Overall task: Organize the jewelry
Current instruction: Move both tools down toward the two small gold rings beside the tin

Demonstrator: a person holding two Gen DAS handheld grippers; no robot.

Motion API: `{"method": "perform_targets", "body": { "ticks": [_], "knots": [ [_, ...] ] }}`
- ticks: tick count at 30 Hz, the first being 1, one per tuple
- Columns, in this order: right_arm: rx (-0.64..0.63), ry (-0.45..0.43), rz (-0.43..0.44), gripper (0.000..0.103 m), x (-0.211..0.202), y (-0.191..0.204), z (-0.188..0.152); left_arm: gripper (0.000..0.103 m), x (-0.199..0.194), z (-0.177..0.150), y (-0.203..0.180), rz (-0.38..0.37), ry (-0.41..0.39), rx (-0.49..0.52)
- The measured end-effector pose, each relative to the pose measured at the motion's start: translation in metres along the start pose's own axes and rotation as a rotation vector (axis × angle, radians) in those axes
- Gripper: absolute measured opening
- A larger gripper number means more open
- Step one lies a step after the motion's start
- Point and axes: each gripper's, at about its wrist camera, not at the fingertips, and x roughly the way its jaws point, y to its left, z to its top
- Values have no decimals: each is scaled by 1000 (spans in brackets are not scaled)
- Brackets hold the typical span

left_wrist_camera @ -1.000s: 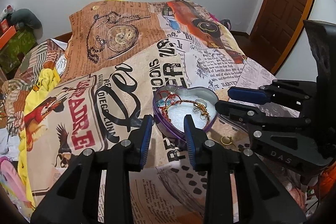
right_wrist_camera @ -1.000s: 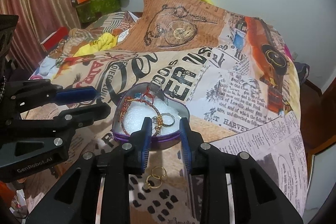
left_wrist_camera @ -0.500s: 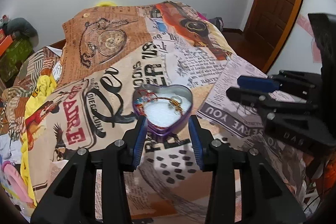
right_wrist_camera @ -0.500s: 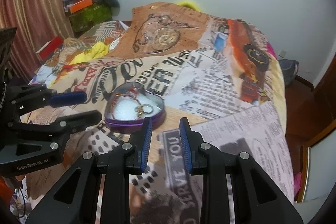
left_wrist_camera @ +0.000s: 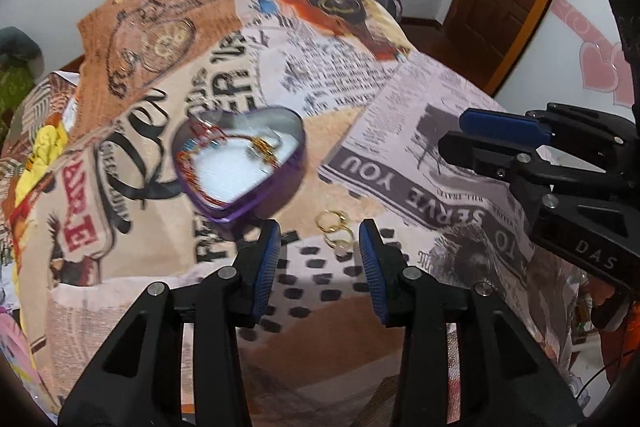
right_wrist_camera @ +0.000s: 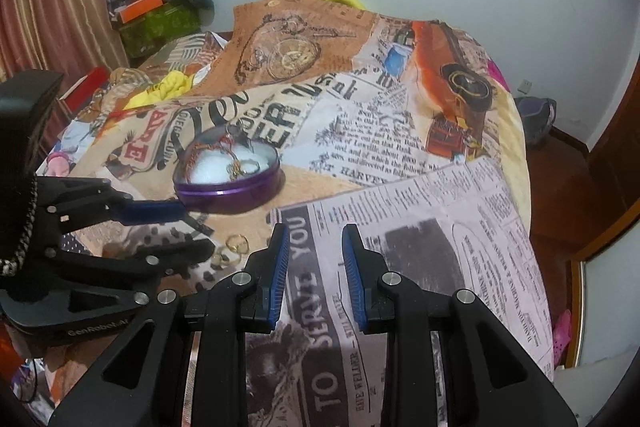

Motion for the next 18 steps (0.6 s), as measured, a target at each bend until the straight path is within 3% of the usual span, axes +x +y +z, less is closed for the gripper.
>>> {"method": "perform_targets", "body": {
  "ticks": [6,10,13,15,18],
  "knots": [
    [35,25,15,24,6,-9,-8,40,22,-2,-6,-16,57,7],
    [43,33,17,24,8,-12,-11,39,26,-3,-5,-8,47,3],
    [44,38,22,24,9,-12,-12,33,27,-3,-4,-5,46,-2],
    [42,41,25,24,10,-11,-12,21,27,-4,-2,-5,42,-1],
    [39,45,30,24,13,-9,-12,16,26,-4,-1,-13,41,0]
  ]
}}
